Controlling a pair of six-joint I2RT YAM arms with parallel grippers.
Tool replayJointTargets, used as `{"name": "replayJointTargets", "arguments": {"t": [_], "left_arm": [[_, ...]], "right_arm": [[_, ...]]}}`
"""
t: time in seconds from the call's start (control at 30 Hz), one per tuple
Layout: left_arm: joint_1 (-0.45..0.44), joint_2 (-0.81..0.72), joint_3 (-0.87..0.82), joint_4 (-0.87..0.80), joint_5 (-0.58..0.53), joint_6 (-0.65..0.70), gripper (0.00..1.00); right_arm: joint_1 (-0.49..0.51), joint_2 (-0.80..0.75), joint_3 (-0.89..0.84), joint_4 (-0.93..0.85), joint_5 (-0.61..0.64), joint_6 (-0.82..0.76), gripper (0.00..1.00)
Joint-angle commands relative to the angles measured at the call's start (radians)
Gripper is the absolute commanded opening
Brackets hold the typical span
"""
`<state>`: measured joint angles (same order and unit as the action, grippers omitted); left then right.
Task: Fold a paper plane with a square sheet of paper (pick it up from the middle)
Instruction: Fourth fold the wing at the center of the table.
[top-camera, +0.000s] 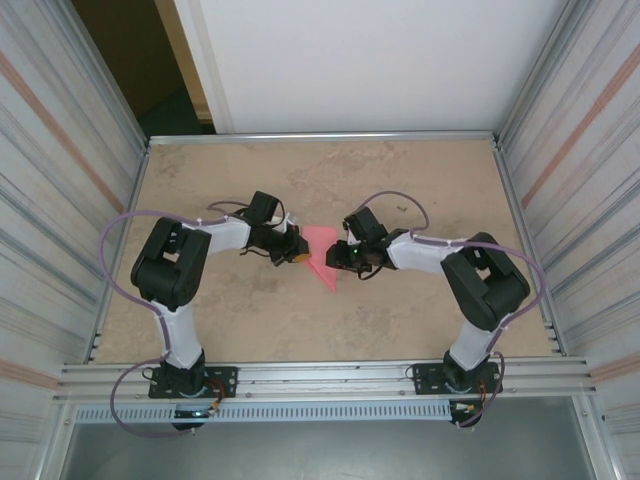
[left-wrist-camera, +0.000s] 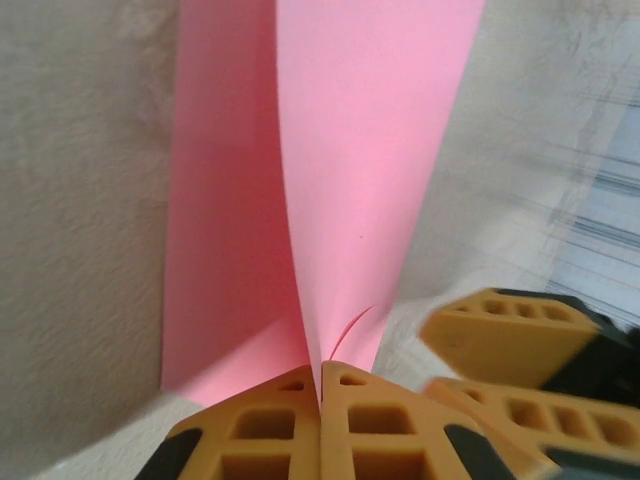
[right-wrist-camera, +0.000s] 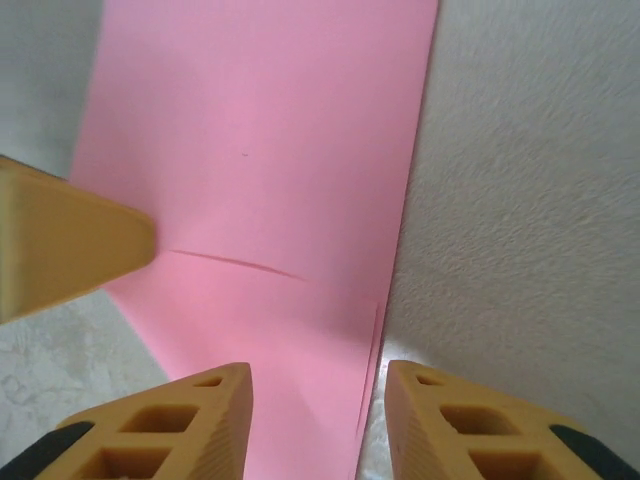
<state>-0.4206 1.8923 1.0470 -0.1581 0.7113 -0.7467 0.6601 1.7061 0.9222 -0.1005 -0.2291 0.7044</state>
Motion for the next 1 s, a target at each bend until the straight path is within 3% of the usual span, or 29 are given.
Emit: {"name": "replayJointTargets", "arguments": {"t": [0.0, 0.2, 0.3, 0.5, 0.97], "left_arm": [[-0.018, -0.047, 0.020, -0.031, -0.050, -0.054, 0.02], [-0.037, -0.054, 0.022, -0.028, -0.123, -0.134, 0.03], [-0.048, -0.050, 0.030, -0.027, -0.130, -0.153, 0.03], [-0.057, -0.048, 0.036, -0.018, -0.132, -0.177, 0.03], [-0.057, -0.064, 0.032, -0.018, -0.118, -0.187, 0.04]], "right_arm": [[0.062, -0.093, 0.020, -0.061, 0.156, -0.114, 0.42], [0.214, -0.097, 0.020, -0.095, 0.445, -0.174, 0.41], [0.267, -0.060, 0.033, -0.100, 0.515, -0.191, 0.40], [0.323, 0.030, 0.089, -0.131, 0.575, -0.220, 0.36], [0.322, 0.105, 0.131, -0.146, 0.614, -0.230, 0.30]]}}
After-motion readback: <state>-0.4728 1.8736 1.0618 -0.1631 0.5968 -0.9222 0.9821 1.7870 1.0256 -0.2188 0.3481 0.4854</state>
